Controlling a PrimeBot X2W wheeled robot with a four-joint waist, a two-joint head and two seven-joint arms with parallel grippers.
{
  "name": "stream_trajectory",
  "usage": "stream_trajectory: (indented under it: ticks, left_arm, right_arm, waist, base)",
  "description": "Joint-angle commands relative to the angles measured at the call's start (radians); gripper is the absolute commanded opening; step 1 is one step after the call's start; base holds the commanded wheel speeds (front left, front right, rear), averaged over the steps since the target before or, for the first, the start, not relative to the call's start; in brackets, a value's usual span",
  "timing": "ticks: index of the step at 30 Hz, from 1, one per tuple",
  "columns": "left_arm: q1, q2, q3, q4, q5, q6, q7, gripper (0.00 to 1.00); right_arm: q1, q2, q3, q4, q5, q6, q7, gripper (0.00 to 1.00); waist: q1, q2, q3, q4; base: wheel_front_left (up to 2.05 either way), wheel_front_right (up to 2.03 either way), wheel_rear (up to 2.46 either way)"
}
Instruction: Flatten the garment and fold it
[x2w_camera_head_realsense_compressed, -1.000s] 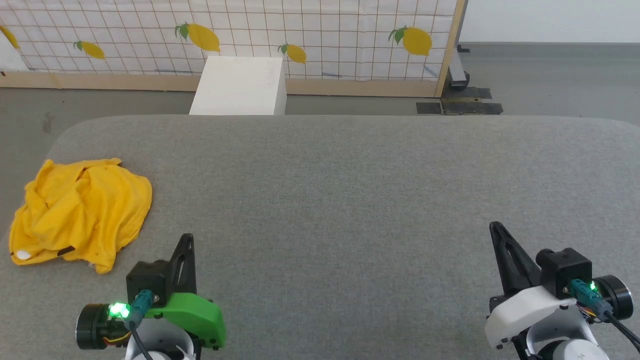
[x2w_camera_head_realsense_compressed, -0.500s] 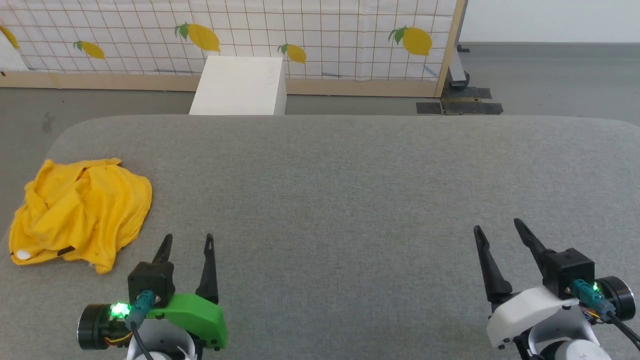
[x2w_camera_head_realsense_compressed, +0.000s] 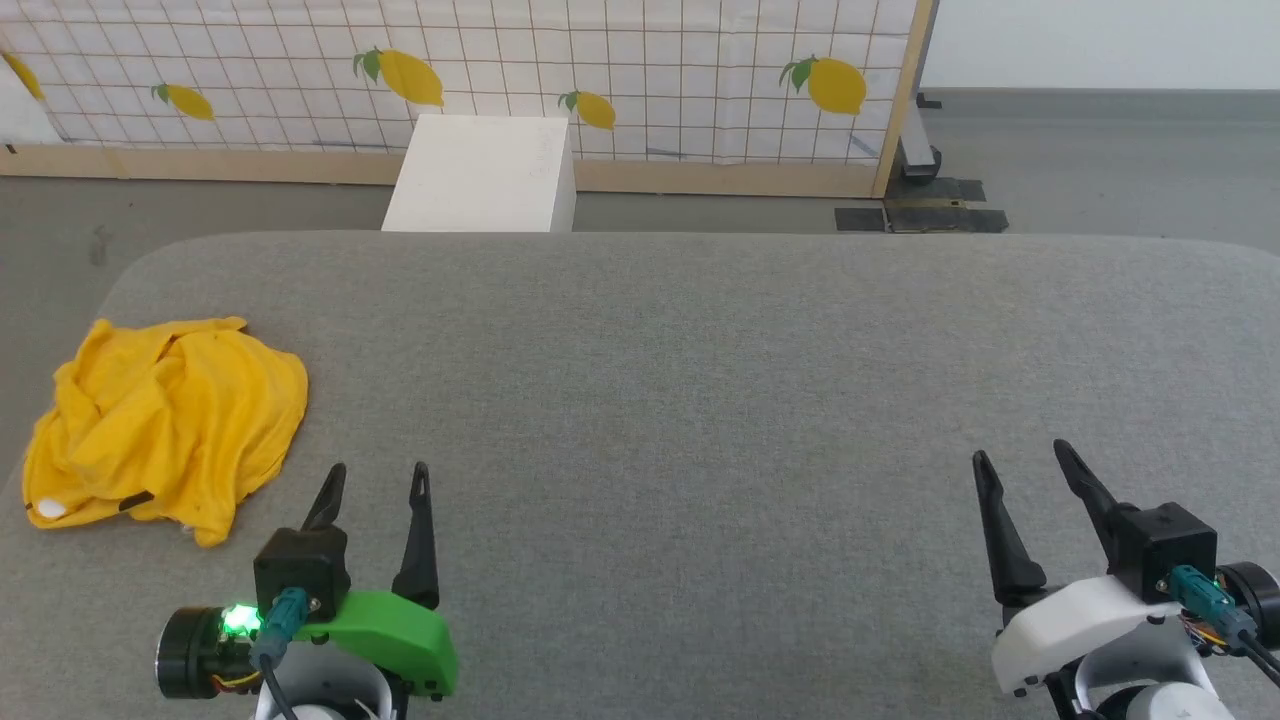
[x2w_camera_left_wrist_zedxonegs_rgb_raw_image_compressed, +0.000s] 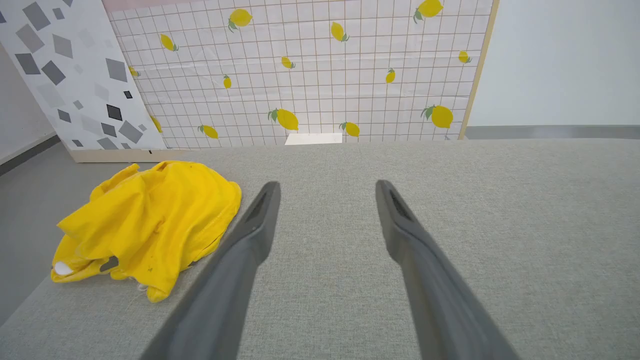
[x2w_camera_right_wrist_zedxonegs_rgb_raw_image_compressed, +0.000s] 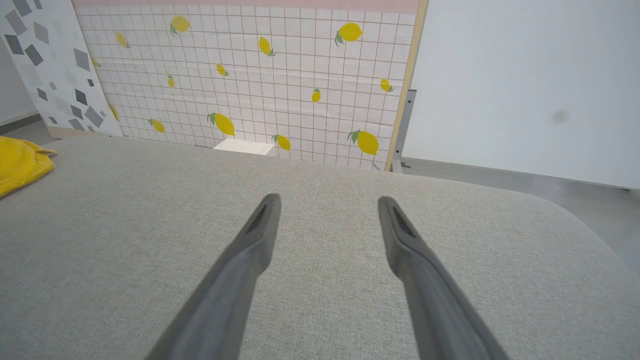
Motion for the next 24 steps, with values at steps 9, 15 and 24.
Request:
stream_trajectory:
  ticks: [9, 15, 24]
  left_arm:
    - [0.023, -0.001, -0.001, -0.013, -0.008, 0.01, -0.026, 1.0]
    - [0.029, -0.002, 0.0, -0.019, -0.011, 0.013, -0.038, 1.0]
    - [0.037, -0.002, 0.006, -0.028, -0.016, 0.019, -0.056, 1.0]
  right_arm:
    - [0.01, 0.001, -0.019, 0.011, 0.009, 0.0, -0.028, 1.0]
    - [0.01, 0.001, -0.023, 0.014, 0.01, 0.0, -0.041, 1.0]
    - [0.005, 0.001, -0.018, 0.023, 0.012, -0.001, -0.059, 1.0]
  waist:
    - [0.0, 0.0, -0.005, 0.026]
    - [0.0, 0.0, -0.006, 0.054]
    - [0.0, 0.0, -0.006, 0.107]
  base:
    - [0.0, 0.0, 0.0]
    - [0.0, 0.0, 0.0]
    - [0.0, 0.0, 0.0]
